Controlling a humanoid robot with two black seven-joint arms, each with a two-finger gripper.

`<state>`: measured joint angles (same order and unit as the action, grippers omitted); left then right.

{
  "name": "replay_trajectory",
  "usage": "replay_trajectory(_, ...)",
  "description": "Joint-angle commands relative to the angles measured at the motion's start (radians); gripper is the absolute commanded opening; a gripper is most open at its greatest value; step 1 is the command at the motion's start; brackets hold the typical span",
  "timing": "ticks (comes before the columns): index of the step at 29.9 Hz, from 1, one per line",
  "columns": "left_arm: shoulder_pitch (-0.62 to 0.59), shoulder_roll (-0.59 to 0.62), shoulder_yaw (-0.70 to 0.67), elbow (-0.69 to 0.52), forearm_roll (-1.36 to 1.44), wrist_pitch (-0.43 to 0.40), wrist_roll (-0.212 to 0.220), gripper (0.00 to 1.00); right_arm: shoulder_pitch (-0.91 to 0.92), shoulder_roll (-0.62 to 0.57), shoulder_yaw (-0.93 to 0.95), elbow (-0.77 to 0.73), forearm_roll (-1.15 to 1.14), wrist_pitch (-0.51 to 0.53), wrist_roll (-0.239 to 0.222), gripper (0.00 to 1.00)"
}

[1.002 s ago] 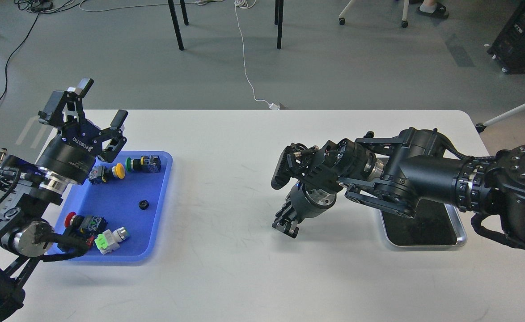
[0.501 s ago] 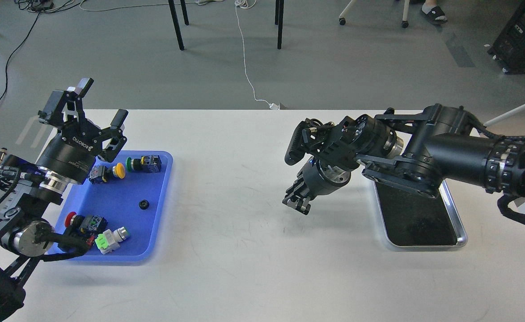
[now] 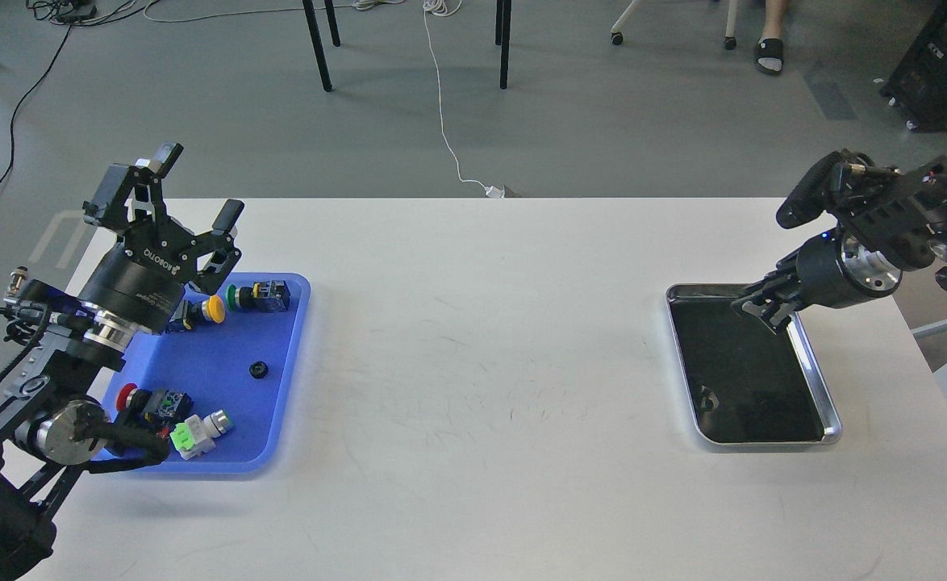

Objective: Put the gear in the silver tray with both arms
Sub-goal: 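Carry the gear into the silver tray and open the right gripper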

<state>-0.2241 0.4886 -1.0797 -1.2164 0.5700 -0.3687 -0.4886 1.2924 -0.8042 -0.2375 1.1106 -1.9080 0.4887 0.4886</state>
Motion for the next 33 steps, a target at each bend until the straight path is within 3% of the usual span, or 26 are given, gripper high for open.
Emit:
replay_trajectory(1,0.000,-0.002,0.001,0.000,0.004,0.001,0.000,0.98,-0.044,-0.012,0.015,-0.024,0.000,0.000,0.000,0.11)
replay_trajectory(10,-0.005,0.002,0.001,-0.012,0.002,0.002,0.000,0.98,-0.102,0.152,0.017,-0.227,0.001,0.000,0.000,0.13)
replay_trajectory(18,-0.005,0.004,0.000,-0.014,0.002,0.002,0.000,0.98,-0.127,0.223,0.017,-0.293,0.001,0.000,0.000,0.18)
replay_trajectory(25,-0.011,0.008,-0.003,-0.014,0.002,0.002,0.000,0.98,-0.128,0.232,0.017,-0.293,0.003,0.000,0.000,0.44)
replay_trajectory(31,-0.015,0.008,-0.002,-0.014,0.002,0.002,0.000,0.98,-0.124,0.226,0.024,-0.282,0.027,0.000,0.000,0.83)
replay_trajectory(33,-0.015,0.010,-0.002,-0.014,0.002,0.001,0.000,0.98,-0.111,0.220,0.053,-0.276,0.061,0.000,0.000,0.92)
